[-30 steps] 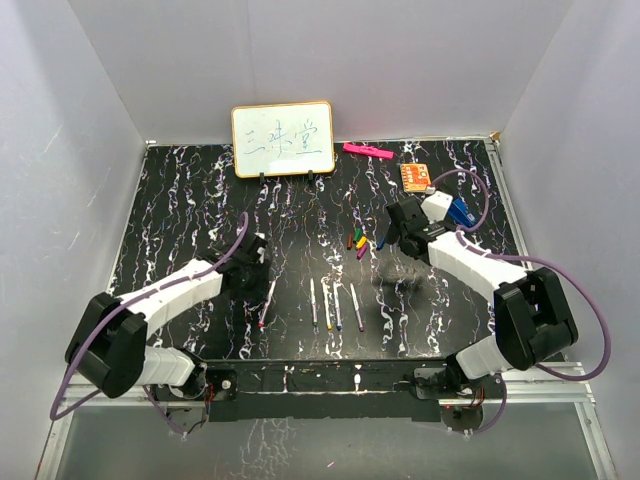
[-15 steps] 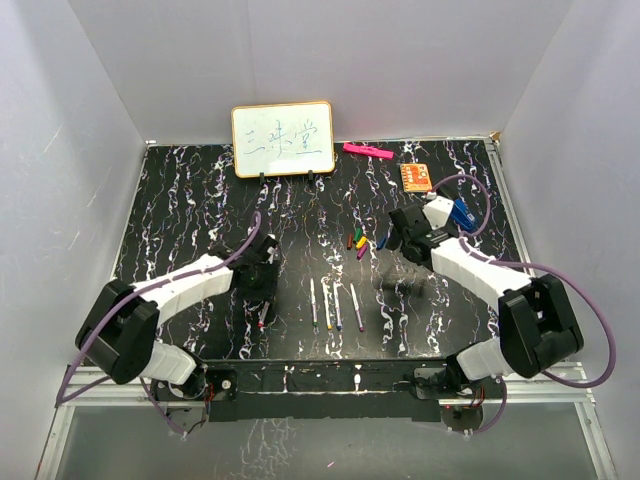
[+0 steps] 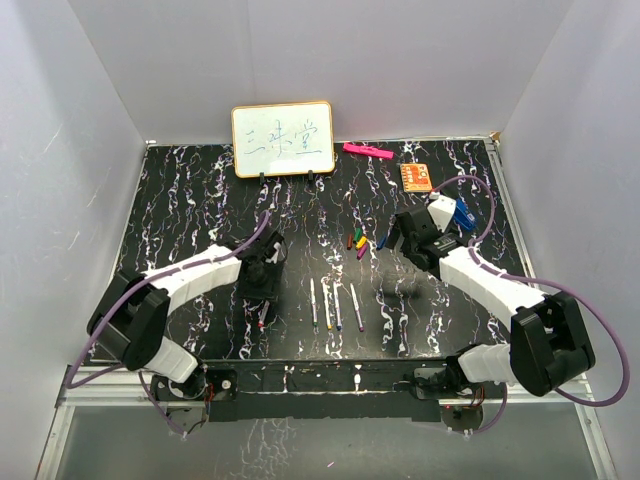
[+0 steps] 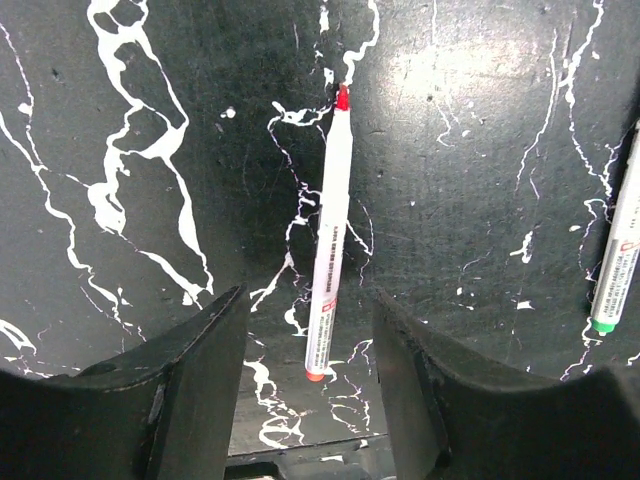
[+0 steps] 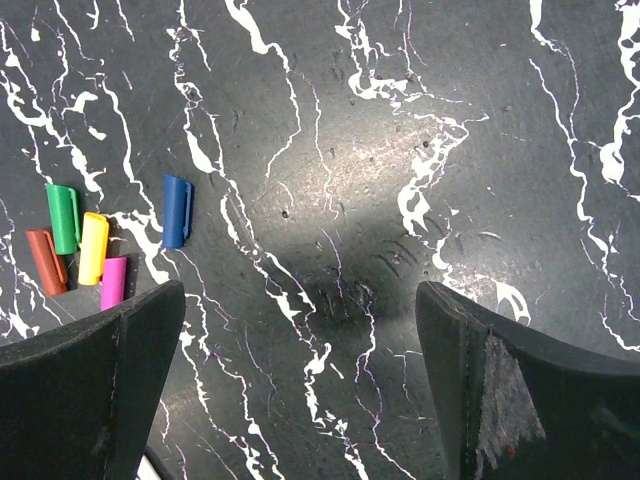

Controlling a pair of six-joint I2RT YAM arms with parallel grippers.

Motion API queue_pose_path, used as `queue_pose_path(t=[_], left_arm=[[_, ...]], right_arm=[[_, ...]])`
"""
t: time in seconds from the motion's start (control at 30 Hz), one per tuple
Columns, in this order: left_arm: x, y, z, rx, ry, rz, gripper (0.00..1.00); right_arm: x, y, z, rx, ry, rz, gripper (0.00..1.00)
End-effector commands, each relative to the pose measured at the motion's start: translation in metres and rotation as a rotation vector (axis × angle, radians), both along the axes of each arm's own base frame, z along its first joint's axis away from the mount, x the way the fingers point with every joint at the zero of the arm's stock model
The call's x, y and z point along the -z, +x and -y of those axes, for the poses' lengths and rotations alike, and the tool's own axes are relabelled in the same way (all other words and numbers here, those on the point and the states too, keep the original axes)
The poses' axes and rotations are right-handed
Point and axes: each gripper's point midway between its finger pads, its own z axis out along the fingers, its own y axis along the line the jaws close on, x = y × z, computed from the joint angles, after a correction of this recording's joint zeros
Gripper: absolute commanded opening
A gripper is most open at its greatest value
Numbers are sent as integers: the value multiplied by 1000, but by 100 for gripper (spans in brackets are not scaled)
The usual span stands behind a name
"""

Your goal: Insert the pens into the pen caps

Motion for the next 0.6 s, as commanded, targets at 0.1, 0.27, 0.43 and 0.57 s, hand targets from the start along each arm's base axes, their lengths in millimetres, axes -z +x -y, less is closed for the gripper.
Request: queue_pose_path(t=[0.1,0.27,0.43,0.57], left_arm=[[0,-8,2,29,26,-84,51],[9,-11,-1,29,57,-125,49],[19,-15,-2,38,78,-163,43],[23,-15,0,46,80,-177,43]], right_arm=[[-17,8,-5,-14,21,73,98],[-20,8,-5,-20,21,80,98],[-22,8,-7,-33,25,83,98],[-28,9,-7,-33,32,102,98]])
